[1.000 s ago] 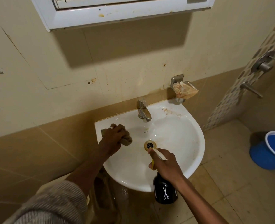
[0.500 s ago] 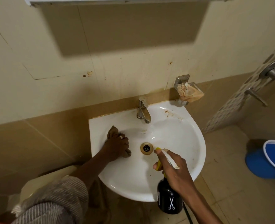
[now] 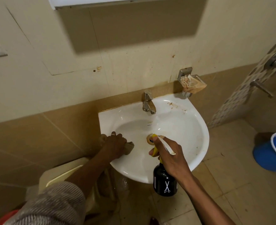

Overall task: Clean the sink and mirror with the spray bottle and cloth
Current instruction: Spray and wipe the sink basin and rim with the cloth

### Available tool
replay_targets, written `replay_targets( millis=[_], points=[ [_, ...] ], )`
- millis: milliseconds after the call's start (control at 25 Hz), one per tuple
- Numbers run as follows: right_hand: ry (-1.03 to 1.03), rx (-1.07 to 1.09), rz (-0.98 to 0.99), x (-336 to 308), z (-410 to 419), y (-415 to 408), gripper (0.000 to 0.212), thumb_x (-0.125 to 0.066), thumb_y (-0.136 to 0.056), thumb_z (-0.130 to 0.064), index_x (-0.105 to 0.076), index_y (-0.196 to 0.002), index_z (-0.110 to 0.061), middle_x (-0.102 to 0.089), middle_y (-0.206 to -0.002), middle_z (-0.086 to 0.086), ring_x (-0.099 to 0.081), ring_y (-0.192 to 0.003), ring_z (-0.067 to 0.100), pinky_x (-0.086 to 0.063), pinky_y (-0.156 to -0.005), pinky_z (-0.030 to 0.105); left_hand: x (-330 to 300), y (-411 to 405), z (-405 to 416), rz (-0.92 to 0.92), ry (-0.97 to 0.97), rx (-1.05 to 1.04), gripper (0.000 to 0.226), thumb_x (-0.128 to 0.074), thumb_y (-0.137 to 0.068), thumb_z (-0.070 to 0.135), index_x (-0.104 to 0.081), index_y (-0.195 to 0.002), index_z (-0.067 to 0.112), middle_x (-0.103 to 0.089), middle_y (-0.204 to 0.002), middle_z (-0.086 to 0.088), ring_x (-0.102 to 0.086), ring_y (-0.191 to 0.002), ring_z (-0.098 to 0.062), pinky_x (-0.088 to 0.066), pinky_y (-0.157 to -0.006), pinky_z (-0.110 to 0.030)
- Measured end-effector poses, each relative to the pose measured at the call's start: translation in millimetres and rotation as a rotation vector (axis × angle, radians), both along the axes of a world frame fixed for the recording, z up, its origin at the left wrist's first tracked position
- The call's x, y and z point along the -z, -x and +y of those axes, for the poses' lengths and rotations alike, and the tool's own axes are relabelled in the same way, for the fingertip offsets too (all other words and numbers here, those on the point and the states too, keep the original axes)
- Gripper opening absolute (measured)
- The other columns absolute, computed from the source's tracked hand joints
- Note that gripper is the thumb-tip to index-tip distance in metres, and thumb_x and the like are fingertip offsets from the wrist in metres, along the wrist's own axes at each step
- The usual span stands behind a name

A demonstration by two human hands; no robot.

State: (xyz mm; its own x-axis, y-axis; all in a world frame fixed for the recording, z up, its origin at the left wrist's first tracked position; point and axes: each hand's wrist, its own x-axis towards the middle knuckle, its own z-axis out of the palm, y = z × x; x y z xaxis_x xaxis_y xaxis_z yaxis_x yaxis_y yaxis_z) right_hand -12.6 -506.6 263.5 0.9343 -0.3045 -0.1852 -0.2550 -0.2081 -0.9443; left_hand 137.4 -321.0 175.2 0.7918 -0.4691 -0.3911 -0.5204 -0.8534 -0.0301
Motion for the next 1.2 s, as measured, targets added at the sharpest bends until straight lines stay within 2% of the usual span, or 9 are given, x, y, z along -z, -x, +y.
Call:
replay_targets(
  millis=[200, 360, 680, 760, 880, 920, 1000, 1080, 1200],
  points=[
    [0.022, 0.016, 0.01, -5, -3, 14, 0.037, -0.05, -0.102, -0.06, -0.074, -0.094, -0.033, -0.08, -0.08, -0.002, -0.074, -0.088, 0.015, -0.058, -0.085, 0.038, 6, 40, -8, 0.181, 0.186, -0.252, 0.034, -0.051, -0.091, 0.036, -0.063, -0.116, 0.016, -0.058, -0.12, -0.007, -0.046, -0.121, -0.035, -0.041, -0.101, -0.045],
    [0.038, 0.078, -0.02, -18, -9, 18, 0.037, -0.049, -0.106, -0.049, -0.077, -0.101, -0.025, -0.079, -0.079, 0.006, -0.075, -0.077, 0.004, -0.055, -0.074, 0.027, 6, 75, -29, 0.179, 0.348, -0.395, 0.031, -0.049, -0.093, 0.031, -0.067, -0.106, 0.01, -0.064, -0.109, -0.008, -0.056, -0.108, -0.033, -0.035, -0.107, -0.045],
    [0.057, 0.163, -0.058, -35, -24, 24, 0.037, -0.05, -0.108, -0.046, -0.077, -0.097, -0.024, -0.079, -0.078, 0.005, -0.075, -0.081, 0.017, -0.054, -0.072, 0.029, 3, 134, -75, 0.276, 0.596, -0.556, 0.028, -0.04, -0.086, 0.031, -0.064, -0.085, 0.017, -0.066, -0.092, -0.003, -0.058, -0.091, -0.025, -0.042, -0.092, -0.042],
    [0.059, 0.194, -0.083, -39, -28, 23, 0.037, -0.05, -0.108, -0.045, -0.078, -0.098, -0.024, -0.079, -0.079, 0.008, -0.075, -0.08, 0.017, -0.055, -0.072, 0.031, -6, 138, -84, 0.428, 0.723, -0.636, 0.022, -0.042, -0.088, 0.032, -0.061, -0.08, 0.022, -0.066, -0.088, -0.001, -0.061, -0.088, -0.023, -0.049, -0.087, -0.042],
    [0.059, 0.228, -0.117, -48, -37, 18, 0.036, -0.048, -0.109, -0.042, -0.078, -0.105, -0.022, -0.08, -0.081, 0.008, -0.076, -0.081, 0.017, -0.058, -0.073, 0.033, -28, 130, -78, 0.882, 0.968, -0.843, 0.014, -0.051, -0.078, 0.024, -0.059, -0.072, 0.014, -0.06, -0.078, -0.007, -0.058, -0.071, -0.02, -0.047, -0.064, -0.031],
    [0.056, 0.234, -0.125, -51, -40, 16, 0.036, -0.048, -0.109, -0.041, -0.078, -0.106, -0.021, -0.08, -0.081, 0.008, -0.076, -0.081, 0.018, -0.059, -0.073, 0.034, -32, 125, -69, 1.016, 1.064, -0.924, 0.012, -0.052, -0.074, 0.013, -0.061, -0.077, 0.007, -0.058, -0.08, -0.012, -0.058, -0.07, -0.022, -0.047, -0.06, -0.03],
    [0.046, 0.224, -0.122, -53, -47, 15, 0.037, -0.049, -0.109, -0.041, -0.078, -0.1, -0.02, -0.081, -0.086, 0.005, -0.076, -0.082, 0.02, -0.06, -0.075, 0.035, -43, 111, -48, 1.206, 1.299, -1.104, 0.04, -0.053, -0.07, 0.003, -0.062, -0.106, -0.01, -0.062, -0.088, -0.02, -0.062, -0.07, -0.031, -0.051, -0.058, -0.033],
    [0.049, 0.163, -0.054, -49, -47, 17, 0.038, -0.05, -0.108, -0.041, -0.077, -0.094, -0.017, -0.082, -0.088, 0.003, -0.077, -0.084, 0.024, -0.061, -0.08, 0.038, -50, 88, -26, 1.168, 1.524, -1.229, 0.045, -0.048, -0.074, 0.005, -0.059, -0.111, -0.018, -0.063, -0.085, -0.025, -0.06, -0.065, -0.034, -0.053, -0.056, -0.038],
    [0.075, 0.038, 0.12, -28, -33, 23, 0.036, -0.054, -0.106, -0.039, -0.076, -0.1, -0.011, -0.081, -0.081, 0.012, -0.074, -0.075, 0.021, -0.061, -0.084, 0.045, -54, 60, 5, 0.763, 1.613, -1.36, 0.024, -0.044, -0.082, 0.008, -0.058, -0.091, -0.011, -0.058, -0.078, -0.022, -0.054, -0.061, -0.032, -0.051, -0.056, -0.04]
  ],
)
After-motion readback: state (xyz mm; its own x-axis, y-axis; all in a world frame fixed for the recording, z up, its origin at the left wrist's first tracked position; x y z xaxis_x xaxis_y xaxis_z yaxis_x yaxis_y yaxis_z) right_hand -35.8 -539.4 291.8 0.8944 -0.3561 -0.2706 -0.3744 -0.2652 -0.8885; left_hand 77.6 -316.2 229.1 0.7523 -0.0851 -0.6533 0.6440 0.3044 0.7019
